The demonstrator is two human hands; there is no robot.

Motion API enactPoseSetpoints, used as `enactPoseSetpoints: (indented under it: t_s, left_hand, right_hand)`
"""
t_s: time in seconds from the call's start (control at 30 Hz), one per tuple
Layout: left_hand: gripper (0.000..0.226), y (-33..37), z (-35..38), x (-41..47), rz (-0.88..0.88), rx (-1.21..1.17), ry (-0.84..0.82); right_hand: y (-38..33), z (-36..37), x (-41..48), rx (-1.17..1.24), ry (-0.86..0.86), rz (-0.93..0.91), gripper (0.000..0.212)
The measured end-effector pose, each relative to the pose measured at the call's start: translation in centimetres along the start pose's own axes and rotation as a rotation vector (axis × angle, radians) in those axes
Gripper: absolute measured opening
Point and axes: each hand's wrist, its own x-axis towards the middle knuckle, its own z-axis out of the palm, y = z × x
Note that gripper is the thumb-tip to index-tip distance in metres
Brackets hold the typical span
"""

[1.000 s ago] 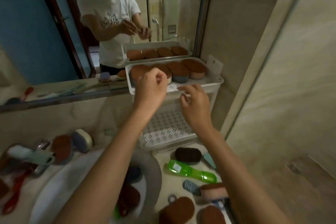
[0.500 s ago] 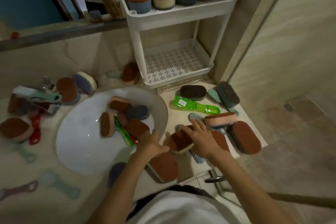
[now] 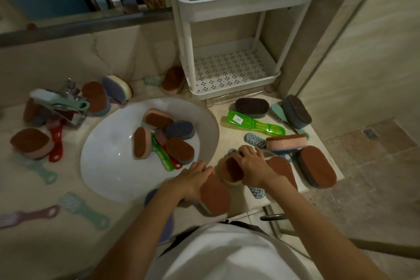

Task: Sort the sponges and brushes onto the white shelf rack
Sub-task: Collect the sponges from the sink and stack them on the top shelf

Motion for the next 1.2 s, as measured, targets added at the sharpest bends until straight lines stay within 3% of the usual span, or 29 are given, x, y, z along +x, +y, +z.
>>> enactPoseSetpoints:
  t_s: [0.17, 0.33, 0.57, 0.8, 0.93, 1.07, 1.2]
  left_hand:
    - [0.062, -0.4, -2.2, -1.9, 0.023, -0.329, 0.148]
    - [0.067, 0.8, -7.9, -3.7, -0.029, -0.471, 0.366]
    - [0.077, 3.6, -19.0, -6.0, 0.088, -0.401, 0.878]
    - [0.077, 6.6, -29.5, -6.8, 0.086, -0.289, 1.272]
    - [0.074, 6.5, -33.3, -4.6, -0.052, -0.255, 1.227]
    - [0.076, 5.6, -34.9, -2.6, -0.127, -0.225, 1.016]
    - [0.075, 4.8, -35.4, -1.9, -0.216, -0.274, 0.805]
  right_hand:
    - [1.5, -1.7, -0.3, 0.253, 0.18, 0.064, 0.076]
    - [3.2, -7.0, -0.9, 0.409, 0.434, 0.079, 0.077]
    - [4.2, -17.7, -1.7, 0.484, 0.841, 0.116, 0.077]
    - [6.0, -26.8, -0.2, 0.462, 1.092, 0.127, 0.075]
    - [7.3, -30.0, 1.3, 0.452, 1.099, 0.147, 0.074]
    - [8.6, -31.4, 2.9, 0.328, 1.1, 0.101, 0.068]
    - [8.8, -31.8, 4.1, 0.27, 0.967, 0.131, 0.068]
